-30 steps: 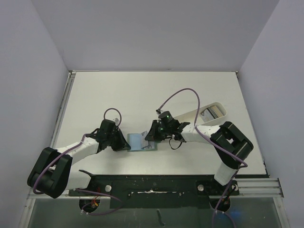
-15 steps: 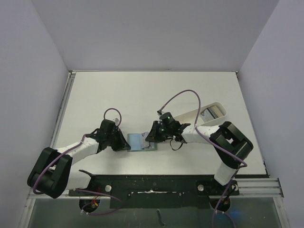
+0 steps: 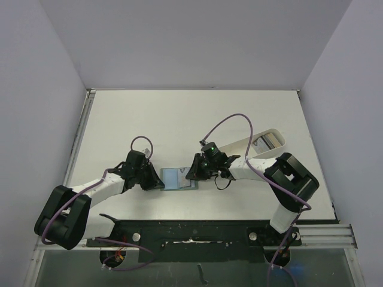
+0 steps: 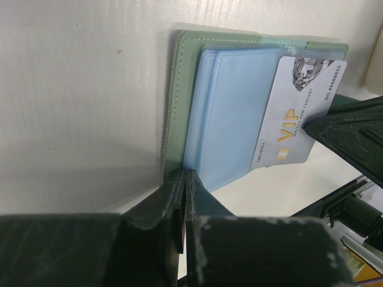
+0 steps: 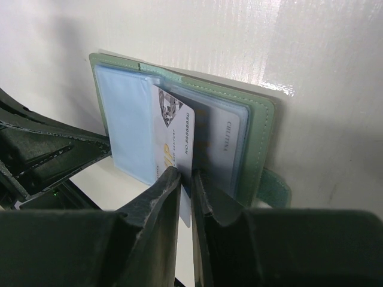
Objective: Put the credit cards into the card holder
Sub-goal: Insert the credit card into the card holder.
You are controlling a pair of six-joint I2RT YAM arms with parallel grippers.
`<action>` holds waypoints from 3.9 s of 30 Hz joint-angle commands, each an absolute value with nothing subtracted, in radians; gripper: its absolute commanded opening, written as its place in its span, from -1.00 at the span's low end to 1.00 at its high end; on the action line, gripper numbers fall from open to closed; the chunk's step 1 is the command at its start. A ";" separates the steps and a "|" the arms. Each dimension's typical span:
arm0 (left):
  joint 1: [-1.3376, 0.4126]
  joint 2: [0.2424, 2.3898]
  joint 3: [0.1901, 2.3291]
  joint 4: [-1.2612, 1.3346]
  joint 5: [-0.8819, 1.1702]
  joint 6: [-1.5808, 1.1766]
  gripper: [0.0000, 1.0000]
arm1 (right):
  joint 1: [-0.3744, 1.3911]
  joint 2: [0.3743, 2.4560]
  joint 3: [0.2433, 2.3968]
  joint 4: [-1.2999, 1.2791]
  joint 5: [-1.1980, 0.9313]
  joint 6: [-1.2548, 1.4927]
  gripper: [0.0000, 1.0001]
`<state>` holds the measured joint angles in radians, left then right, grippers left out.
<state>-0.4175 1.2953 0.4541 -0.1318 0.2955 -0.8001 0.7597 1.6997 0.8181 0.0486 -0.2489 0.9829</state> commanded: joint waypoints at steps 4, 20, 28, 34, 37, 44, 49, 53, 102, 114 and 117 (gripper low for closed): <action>-0.422 1.290 0.448 -0.109 0.295 -0.788 -1.00 | 0.762 1.718 0.845 0.025 -0.221 0.959 -0.73; -0.422 1.295 0.439 -0.094 0.304 -0.788 -1.00 | 0.764 1.748 0.894 0.013 -0.218 0.956 -0.73; -0.422 1.299 0.424 -0.077 0.310 -0.793 -1.00 | 0.765 1.765 0.905 0.031 -0.224 0.970 -0.72; -0.422 1.296 0.422 -0.073 0.313 -0.798 -1.00 | 0.776 1.776 0.916 0.035 -0.225 0.980 -0.72; -0.422 1.292 0.420 -0.072 0.313 -0.799 -1.00 | 0.780 1.774 0.914 0.034 -0.225 0.983 -0.72; -0.422 1.292 0.424 -0.075 0.313 -0.798 -1.00 | 0.795 1.756 0.890 0.029 -0.222 0.999 -0.72; -0.422 1.289 0.430 -0.081 0.313 -0.794 -1.00 | 0.796 1.734 0.867 0.018 -0.217 0.990 -0.74; -0.420 1.289 0.437 -0.090 0.308 -0.792 -1.00 | 0.796 1.725 0.865 0.007 -0.212 0.985 -0.75; -0.422 1.290 0.426 -0.046 0.344 -0.818 -1.00 | 0.827 1.745 1.022 -0.174 -0.085 0.894 0.05; -0.422 1.312 0.445 -0.024 0.367 -0.828 -1.00 | 0.856 1.804 1.018 -0.022 -0.195 0.951 0.08; -0.422 1.314 0.450 -0.017 0.370 -0.830 -1.00 | 0.857 1.807 1.014 0.014 -0.215 0.962 0.07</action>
<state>-0.4175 1.3033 0.4255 -0.0639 0.3454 -0.8238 0.8467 1.7912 0.9981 -0.0692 -0.1722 0.9371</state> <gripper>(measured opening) 0.004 0.535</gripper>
